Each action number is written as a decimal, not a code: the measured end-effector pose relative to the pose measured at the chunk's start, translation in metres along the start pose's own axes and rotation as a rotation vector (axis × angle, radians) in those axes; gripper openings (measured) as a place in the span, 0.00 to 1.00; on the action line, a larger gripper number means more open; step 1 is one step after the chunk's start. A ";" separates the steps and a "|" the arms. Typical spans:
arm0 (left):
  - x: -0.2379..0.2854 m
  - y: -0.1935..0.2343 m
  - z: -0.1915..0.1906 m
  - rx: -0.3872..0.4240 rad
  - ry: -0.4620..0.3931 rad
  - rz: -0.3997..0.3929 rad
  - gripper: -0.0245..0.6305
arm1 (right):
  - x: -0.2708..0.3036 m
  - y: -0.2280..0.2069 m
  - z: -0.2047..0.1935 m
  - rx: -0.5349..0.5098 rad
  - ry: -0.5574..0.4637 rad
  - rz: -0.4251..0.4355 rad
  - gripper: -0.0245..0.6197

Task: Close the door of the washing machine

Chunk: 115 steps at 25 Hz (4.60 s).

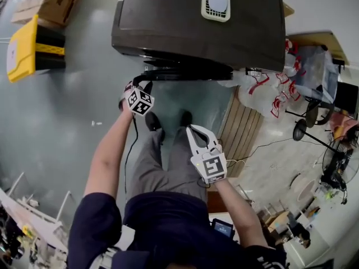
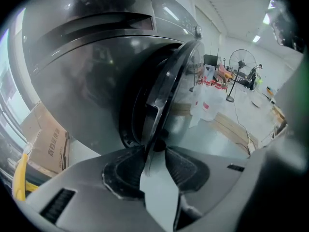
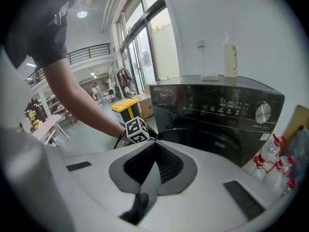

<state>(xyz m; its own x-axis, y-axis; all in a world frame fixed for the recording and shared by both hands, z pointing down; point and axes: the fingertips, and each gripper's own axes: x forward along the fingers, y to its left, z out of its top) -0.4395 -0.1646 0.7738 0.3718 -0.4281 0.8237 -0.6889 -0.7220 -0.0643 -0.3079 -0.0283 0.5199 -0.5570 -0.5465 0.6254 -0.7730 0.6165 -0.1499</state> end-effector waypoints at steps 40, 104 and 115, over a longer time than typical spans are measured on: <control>0.025 0.034 0.025 0.034 -0.105 -0.016 0.28 | 0.021 0.012 -0.022 0.101 0.006 0.048 0.07; -0.250 0.053 0.146 -0.055 -0.582 0.280 0.07 | -0.067 -0.057 0.120 0.084 -0.325 -0.184 0.07; -0.331 0.054 0.191 -0.115 -0.728 0.317 0.07 | -0.113 -0.065 0.174 0.005 -0.443 -0.249 0.07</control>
<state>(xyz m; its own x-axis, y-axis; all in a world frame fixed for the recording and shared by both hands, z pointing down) -0.4815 -0.1656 0.3902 0.4331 -0.8791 0.1990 -0.8748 -0.4632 -0.1421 -0.2475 -0.1052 0.3256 -0.4300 -0.8651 0.2582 -0.8996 0.4347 -0.0418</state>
